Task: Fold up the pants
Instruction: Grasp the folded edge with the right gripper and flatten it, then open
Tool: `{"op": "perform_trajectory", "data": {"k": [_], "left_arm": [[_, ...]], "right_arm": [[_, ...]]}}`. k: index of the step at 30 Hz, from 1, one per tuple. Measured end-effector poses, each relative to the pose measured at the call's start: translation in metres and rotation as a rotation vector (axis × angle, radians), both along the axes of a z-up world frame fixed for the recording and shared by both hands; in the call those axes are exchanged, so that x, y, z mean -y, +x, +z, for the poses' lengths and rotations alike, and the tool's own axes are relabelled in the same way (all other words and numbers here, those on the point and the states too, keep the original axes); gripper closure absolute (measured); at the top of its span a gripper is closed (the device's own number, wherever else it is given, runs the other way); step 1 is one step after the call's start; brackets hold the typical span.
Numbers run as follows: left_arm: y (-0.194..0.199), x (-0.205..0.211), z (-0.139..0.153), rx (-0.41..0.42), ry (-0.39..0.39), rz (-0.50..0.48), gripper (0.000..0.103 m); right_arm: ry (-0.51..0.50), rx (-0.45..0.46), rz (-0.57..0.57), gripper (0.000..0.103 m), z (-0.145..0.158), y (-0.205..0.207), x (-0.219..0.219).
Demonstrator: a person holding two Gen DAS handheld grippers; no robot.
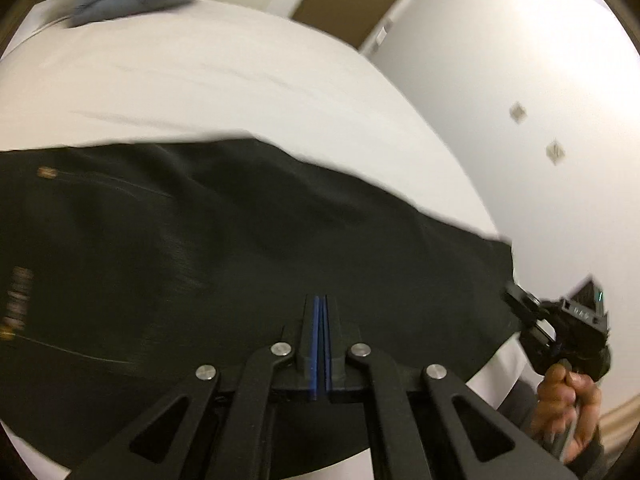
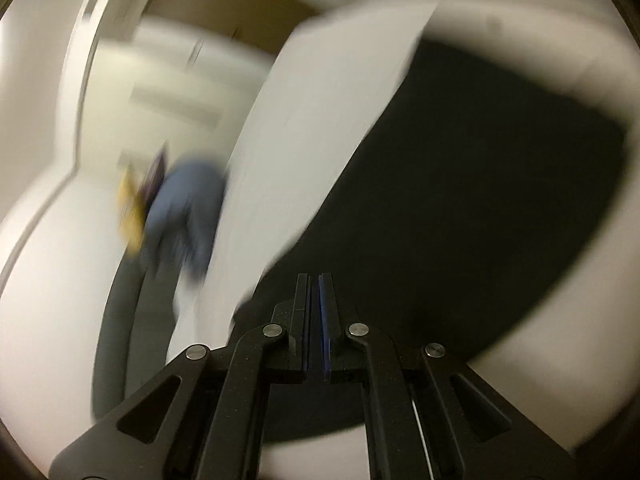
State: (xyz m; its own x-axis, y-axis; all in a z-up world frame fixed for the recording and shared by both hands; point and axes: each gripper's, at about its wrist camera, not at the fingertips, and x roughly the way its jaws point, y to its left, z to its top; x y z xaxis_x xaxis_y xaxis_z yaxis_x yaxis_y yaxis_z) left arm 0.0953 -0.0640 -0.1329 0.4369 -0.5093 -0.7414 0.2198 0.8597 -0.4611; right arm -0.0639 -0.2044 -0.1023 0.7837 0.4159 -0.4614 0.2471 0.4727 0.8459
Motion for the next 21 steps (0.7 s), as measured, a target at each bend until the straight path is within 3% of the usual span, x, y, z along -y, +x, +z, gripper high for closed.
{"op": "perform_trajectory", "data": {"k": [3,5,7,8,10,13,16,17,18,21], "left_arm": [[0.002,0.014,-0.032,-0.086,0.046,0.011,0.098],[0.002,0.011,-0.036,-0.095,0.011,0.032,0.098],[0.003,0.017,-0.034,-0.092,0.051,0.027,0.098],[0.002,0.023,-0.032,-0.08,0.083,0.015,0.098],[0.001,0.029,-0.032,-0.07,0.108,0.012,0.098],[0.002,0.038,-0.036,-0.064,0.112,0.013,0.098],[0.005,0.041,-0.038,-0.059,0.128,0.014,0.098],[0.003,0.039,-0.038,-0.059,0.128,0.016,0.098],[0.004,0.042,-0.039,-0.057,0.131,0.018,0.098],[0.0,0.031,-0.036,-0.05,0.147,0.014,0.098]], "right_arm": [[0.001,-0.071,0.138,0.099,-0.035,0.027,-0.072],[-0.018,-0.154,0.126,0.103,-0.056,0.039,-0.085],[0.022,-0.131,0.063,0.103,-0.07,0.02,-0.056],[0.005,-0.131,0.018,0.103,-0.068,-0.015,-0.031],[-0.047,-0.144,-0.096,0.103,-0.074,-0.046,0.04],[-0.05,-0.171,-0.325,0.103,-0.061,-0.093,0.116],[-0.099,-0.181,-0.478,0.103,-0.035,-0.14,0.155],[-0.141,-0.196,-0.498,0.096,-0.024,-0.147,0.158],[-0.193,-0.188,-0.489,0.096,-0.009,-0.155,0.151],[-0.228,-0.103,-0.351,0.096,0.015,-0.15,0.102]]}}
